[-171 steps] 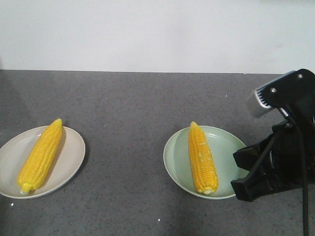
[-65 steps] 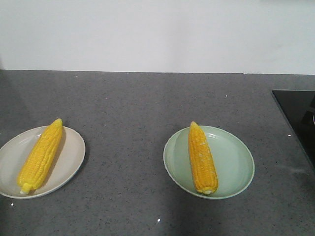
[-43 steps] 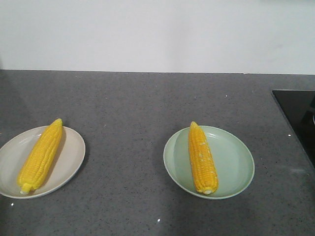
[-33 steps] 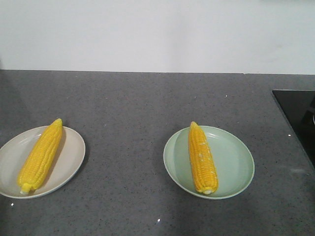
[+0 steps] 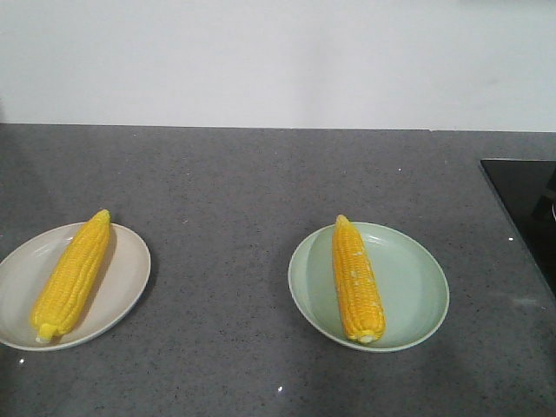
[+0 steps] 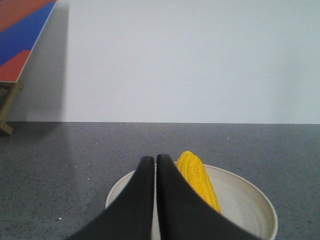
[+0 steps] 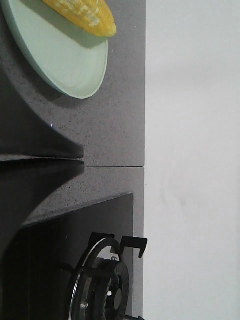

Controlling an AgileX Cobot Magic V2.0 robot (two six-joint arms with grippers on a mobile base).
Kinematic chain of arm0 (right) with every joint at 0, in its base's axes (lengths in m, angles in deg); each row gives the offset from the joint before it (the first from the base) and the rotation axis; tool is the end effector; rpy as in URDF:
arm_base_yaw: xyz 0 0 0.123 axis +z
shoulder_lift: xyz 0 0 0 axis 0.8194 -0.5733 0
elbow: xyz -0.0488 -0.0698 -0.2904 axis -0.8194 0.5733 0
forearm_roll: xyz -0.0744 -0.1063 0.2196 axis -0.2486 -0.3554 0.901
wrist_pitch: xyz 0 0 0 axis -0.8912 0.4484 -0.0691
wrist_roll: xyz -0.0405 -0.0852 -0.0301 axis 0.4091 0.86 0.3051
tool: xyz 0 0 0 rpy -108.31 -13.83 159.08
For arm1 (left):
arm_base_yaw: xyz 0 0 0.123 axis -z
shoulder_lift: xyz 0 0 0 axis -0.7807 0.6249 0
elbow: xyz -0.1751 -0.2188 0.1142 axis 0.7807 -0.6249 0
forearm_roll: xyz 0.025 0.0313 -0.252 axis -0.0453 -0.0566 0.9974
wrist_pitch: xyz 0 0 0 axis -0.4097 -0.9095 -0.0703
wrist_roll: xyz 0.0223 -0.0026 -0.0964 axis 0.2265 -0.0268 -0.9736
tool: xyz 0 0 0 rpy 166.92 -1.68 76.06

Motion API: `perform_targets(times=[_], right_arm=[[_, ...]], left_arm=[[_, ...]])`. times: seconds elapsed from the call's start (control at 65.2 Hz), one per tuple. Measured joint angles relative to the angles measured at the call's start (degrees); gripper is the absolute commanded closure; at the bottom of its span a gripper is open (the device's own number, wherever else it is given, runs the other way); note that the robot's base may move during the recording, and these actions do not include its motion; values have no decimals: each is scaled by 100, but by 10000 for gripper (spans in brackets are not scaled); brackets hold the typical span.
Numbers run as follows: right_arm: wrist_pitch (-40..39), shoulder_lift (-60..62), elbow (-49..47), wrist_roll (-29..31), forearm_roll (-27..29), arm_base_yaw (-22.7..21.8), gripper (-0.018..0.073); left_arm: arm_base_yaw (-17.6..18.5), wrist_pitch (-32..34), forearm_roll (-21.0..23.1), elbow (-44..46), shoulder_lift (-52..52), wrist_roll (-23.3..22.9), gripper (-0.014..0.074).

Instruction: Distribute corn equally

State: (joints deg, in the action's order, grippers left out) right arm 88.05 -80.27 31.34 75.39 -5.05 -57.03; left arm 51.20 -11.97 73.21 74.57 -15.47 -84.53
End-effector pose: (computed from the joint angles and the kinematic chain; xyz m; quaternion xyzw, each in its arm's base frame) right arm 0.0503 -0.0011 0.1948 0.0101 0.7166 -0.0096 0.6974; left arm 0.0502 0.0002 0.2049 -0.0169 0.6833 -0.0162 0.7297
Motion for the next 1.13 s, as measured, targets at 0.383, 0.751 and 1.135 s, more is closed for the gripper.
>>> perform_targets(times=[0.383,0.751,1.135], right_arm=[[-37,0,4,-135,0,-11,565],[-37,0,4,-135,0,-11,565],[-37,0,4,-135,0,-11,565]], left_arm=[[0,0,0,0,0,0,603],[0,0,0,0,0,0,603],[0,0,0,0,0,0,603]])
